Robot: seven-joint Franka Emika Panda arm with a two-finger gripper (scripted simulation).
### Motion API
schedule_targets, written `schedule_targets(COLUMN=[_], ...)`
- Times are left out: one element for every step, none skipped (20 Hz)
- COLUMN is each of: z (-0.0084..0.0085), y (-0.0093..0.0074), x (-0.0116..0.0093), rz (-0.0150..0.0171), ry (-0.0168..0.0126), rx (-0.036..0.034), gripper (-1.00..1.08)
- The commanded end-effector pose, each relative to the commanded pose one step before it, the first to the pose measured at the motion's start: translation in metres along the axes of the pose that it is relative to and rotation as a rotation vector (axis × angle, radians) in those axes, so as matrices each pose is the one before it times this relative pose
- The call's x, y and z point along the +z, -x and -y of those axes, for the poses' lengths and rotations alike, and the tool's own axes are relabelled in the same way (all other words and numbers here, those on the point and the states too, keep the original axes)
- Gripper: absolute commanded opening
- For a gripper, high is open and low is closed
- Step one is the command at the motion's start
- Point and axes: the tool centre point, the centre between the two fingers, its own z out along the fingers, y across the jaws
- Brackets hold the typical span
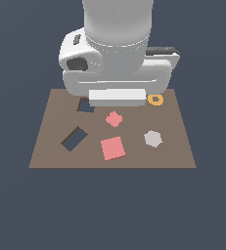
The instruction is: Insert a designated object into the corresponding slot on a board.
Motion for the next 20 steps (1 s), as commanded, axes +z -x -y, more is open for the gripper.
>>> schedule_targets(z=[-0.00001,-0.00033,0.00017,-0.0002,-0.0003,-0.00037,-0.00045,-0.00054,-0.00061,-0.00069,-0.00077,-0.00084,-0.00088,-0.00097,-0.001,-0.00106,-0.0011,-0.00114,-0.00115,-0.00116], y=[0.0,-0.00015,-0.00043,-0.00073,-0.00103,-0.00132,-0.00161,-0.0019,-0.00219,-0.00248,-0.00276,-0.00304,-0.0033,-0.00354,-0.00377,-0.00398,-0.00418,-0.00437,-0.00454,-0.00459], x=[0.0,0.00019,0.00054,0.00092,0.00128,0.00164,0.002,0.00236,0.00271,0.00306,0.00341,0.00374,0.00404,0.00432,0.00458,0.00482,0.00502,0.0052,0.00536,0.00537], rz=[0.0,0.0,-0.00004,-0.00004,-0.00006,-0.00008,-0.0001,-0.00012,-0.00013,-0.00015,-0.00017,-0.00019,-0.00021,-0.00022,-0.00024,-0.00025,-0.00027,-0.00028,-0.00029,-0.00029], ry=[0.0,0.0,0.00014,0.00016,0.00022,0.00028,0.00034,0.00041,0.00047,0.00053,0.0006,0.00066,0.00072,0.00077,0.00083,0.00088,0.00094,0.00099,0.00104,0.00106], rx=[0.0,0.0,-0.00182,-0.00228,-0.00316,-0.00407,-0.00497,-0.00584,-0.00675,-0.00761,-0.00846,-0.00929,-0.0101,-0.01078,-0.01148,-0.01208,-0.01264,-0.01313,-0.01359,-0.01368], gripper=[1.0,1.0,1.0,1.0,1.0,1.0,1.0,1.0,1.0,1.0,1.0,1.0,1.0,1.0,1.0,1.0,1.0,1.0,1.0,1.0])
